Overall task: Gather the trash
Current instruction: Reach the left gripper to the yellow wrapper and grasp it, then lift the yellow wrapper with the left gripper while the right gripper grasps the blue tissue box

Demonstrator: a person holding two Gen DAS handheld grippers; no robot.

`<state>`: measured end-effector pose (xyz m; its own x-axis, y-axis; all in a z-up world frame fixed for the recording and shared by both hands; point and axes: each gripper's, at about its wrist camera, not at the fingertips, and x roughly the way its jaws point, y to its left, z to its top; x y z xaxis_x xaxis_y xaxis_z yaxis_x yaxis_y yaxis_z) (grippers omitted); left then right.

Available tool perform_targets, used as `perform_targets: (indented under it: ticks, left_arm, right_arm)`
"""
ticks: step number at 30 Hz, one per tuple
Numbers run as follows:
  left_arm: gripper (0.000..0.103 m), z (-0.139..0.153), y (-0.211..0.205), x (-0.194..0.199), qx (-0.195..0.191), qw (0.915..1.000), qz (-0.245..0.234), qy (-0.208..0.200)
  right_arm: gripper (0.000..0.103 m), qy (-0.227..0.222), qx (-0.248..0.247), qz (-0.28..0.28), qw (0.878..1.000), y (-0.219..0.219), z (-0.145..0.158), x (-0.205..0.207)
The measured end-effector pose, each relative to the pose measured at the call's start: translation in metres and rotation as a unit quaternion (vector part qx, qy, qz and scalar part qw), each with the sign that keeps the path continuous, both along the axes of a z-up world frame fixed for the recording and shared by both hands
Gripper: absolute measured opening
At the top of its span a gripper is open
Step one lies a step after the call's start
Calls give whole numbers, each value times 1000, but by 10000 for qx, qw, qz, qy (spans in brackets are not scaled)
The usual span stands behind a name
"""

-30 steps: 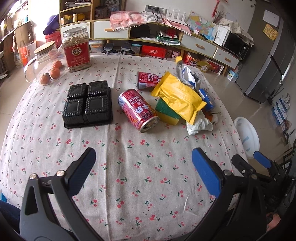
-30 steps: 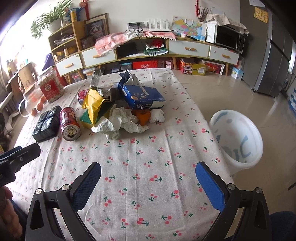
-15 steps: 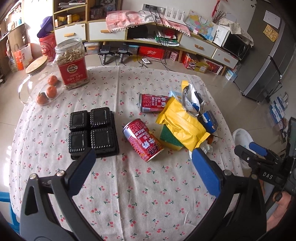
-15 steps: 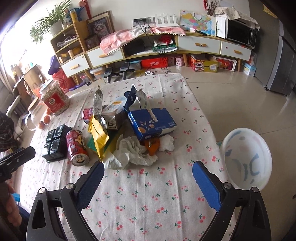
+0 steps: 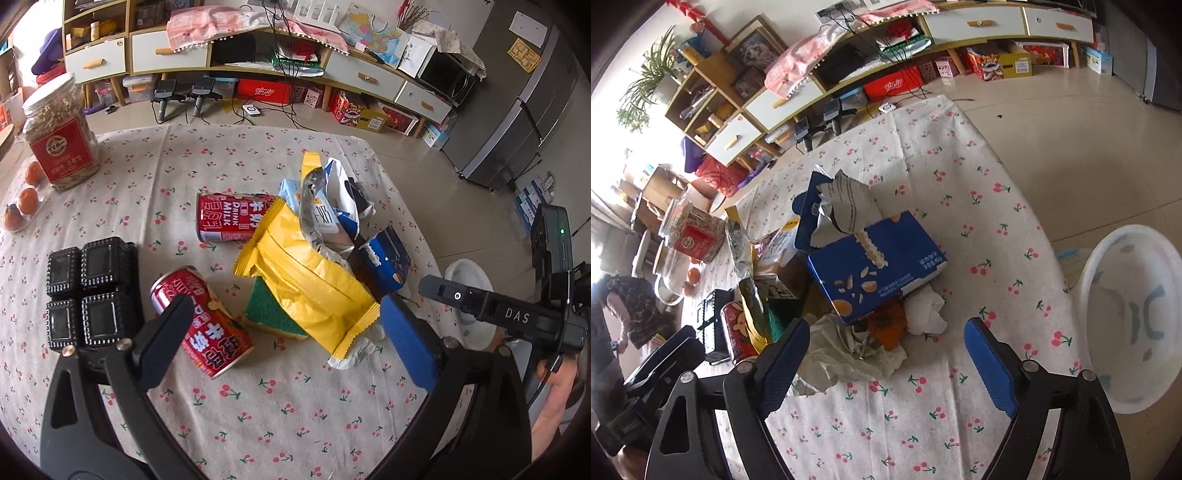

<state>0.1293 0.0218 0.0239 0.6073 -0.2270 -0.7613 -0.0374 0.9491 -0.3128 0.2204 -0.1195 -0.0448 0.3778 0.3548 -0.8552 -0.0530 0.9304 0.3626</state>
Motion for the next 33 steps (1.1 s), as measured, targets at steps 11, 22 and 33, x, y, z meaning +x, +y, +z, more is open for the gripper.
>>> perform_targets:
  ticks: [11, 22, 33]
  left_arm:
    - [50, -26, -22, 26, 337, 9974, -133, 616]
    - [20, -6, 7, 4, -303, 9991, 47, 303]
    - [20, 1, 32, -3, -542, 9981, 253, 153]
  right_arm:
    - [84, 160, 357, -136, 9991, -6, -11, -2]
    - [84, 420, 978, -410, 9935, -19, -22, 15]
    - [84, 769, 2053, -1059, 9699, -35, -45, 50]
